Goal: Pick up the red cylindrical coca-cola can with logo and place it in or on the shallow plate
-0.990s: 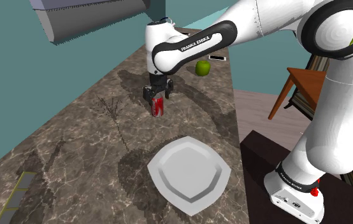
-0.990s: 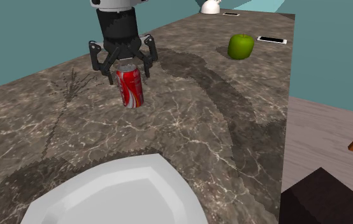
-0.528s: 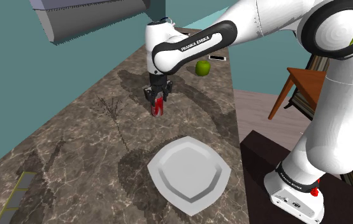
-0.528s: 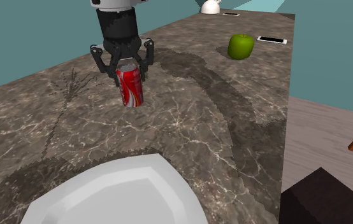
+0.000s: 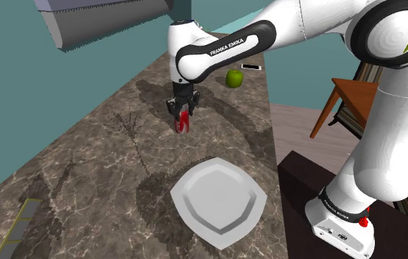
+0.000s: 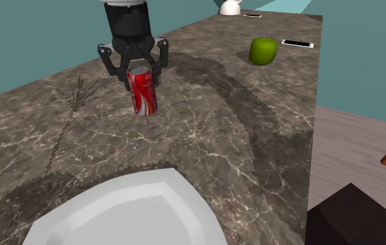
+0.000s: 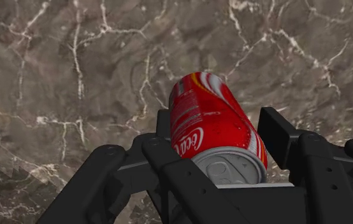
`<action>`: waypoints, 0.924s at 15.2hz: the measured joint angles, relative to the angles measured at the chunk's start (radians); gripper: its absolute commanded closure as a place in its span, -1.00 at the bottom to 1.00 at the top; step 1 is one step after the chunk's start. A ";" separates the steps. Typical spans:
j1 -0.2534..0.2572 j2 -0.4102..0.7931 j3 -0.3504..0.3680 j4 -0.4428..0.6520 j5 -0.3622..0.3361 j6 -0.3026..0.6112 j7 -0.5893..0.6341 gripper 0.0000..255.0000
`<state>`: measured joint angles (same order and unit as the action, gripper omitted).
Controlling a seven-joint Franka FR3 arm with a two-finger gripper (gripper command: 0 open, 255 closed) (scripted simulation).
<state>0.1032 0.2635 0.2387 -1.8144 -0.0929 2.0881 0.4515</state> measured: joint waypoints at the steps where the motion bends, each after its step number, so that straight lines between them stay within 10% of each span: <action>1: 0.001 -0.003 0.001 0.009 0.001 -0.012 0.001 1.00; 14: -0.001 -0.049 0.006 0.123 0.018 -0.171 -0.013 1.00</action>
<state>0.1024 0.2140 0.2444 -1.6909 -0.0750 1.9171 0.4384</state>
